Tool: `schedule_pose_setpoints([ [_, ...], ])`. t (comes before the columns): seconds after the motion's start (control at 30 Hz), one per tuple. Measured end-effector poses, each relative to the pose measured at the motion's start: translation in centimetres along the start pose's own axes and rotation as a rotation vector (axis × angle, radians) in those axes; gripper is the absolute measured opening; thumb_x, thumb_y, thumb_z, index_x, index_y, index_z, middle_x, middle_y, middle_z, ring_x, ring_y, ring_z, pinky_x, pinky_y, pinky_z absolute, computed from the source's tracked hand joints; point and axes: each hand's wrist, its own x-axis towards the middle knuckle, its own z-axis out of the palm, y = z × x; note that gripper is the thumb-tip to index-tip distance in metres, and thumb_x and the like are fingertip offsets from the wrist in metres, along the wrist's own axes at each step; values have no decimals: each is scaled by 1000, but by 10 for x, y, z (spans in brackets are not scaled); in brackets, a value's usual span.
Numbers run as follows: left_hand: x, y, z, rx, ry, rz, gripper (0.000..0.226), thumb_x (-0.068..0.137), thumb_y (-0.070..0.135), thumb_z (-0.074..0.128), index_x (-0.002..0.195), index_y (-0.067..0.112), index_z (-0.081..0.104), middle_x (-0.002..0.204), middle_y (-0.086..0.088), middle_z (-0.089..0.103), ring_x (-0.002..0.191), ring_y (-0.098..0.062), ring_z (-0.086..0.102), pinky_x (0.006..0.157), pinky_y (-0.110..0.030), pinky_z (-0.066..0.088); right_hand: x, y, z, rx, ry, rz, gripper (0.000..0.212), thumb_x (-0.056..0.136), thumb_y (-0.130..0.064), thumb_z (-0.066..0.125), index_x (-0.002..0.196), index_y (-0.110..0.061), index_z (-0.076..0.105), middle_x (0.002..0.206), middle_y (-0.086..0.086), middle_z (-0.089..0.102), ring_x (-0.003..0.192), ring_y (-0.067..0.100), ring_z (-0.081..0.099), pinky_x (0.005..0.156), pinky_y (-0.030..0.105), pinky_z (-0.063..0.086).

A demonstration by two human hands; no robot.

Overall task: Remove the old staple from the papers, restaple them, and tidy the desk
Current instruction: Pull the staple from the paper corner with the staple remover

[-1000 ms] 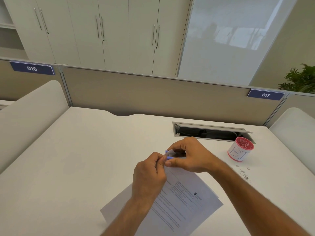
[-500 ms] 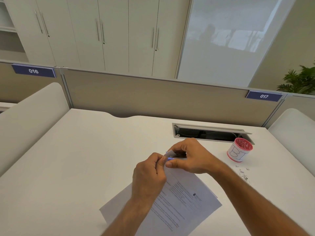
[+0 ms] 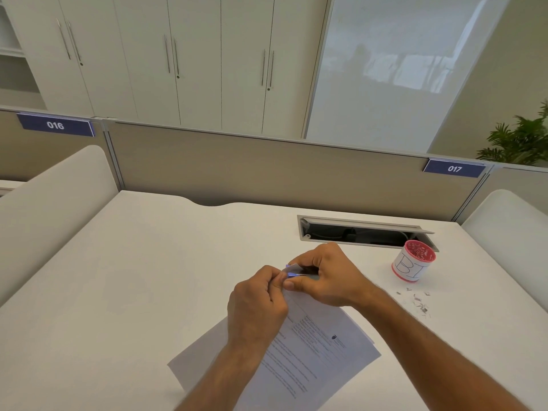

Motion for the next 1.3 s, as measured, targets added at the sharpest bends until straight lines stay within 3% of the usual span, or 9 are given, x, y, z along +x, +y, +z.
schedule_pose_setpoints([
  [0.4,1,4,-2,-14,-3,-20,25,88,36,46,82,24,67,63,7,66,56,-13,58,51,-40,52,0,2,-2,2,-5,-26,37,79,-49,70,101,-20,77,99,-2,76,72,14,67,62,15,49],
  [0.57,2,6,-4,-27,-17,-7,29,89,42,47,81,23,68,64,10,65,54,-13,57,48,-22,41,-3,1,-5,46,-36,-35,47,72,-55,63,105,-24,74,101,-11,72,79,8,66,72,11,52],
  [0.67,3,7,-4,-28,-22,-6,25,93,38,52,80,23,68,63,11,65,54,-13,57,48,-25,44,-4,4,-6,66,-34,-41,46,71,-54,64,106,-25,73,103,-10,71,82,7,66,69,7,50],
  [0.83,4,7,-3,1,-41,-31,18,94,31,56,83,24,68,65,11,66,56,-12,59,50,-28,52,-3,7,-3,92,-37,-85,42,70,-53,73,103,-28,73,99,-12,73,83,7,67,73,13,54],
  [0.97,6,7,-4,3,-44,-60,16,92,33,57,83,25,67,69,11,65,57,-12,59,50,-18,43,-3,11,1,105,13,-51,50,66,-54,73,108,-27,72,101,-11,73,84,10,68,76,14,54],
  [1.13,8,6,-7,16,-53,-77,14,93,34,57,82,28,63,72,12,63,60,-12,59,49,-17,43,-4,12,-2,126,55,-3,60,66,-49,73,121,-24,66,108,-19,62,82,-1,62,67,-1,46],
  [1.2,8,8,-8,16,-61,-95,15,94,35,55,81,29,61,72,13,62,60,-11,59,50,-13,38,-4,14,-3,160,65,12,59,67,-49,72,120,-24,66,109,-17,64,84,-2,63,70,1,47],
  [1.3,8,8,-8,13,-71,-120,15,94,35,54,81,29,60,75,12,63,62,-11,59,51,-14,39,-5,21,-4,281,102,69,51,68,-49,72,114,-27,68,110,-10,69,90,9,68,74,14,56],
])
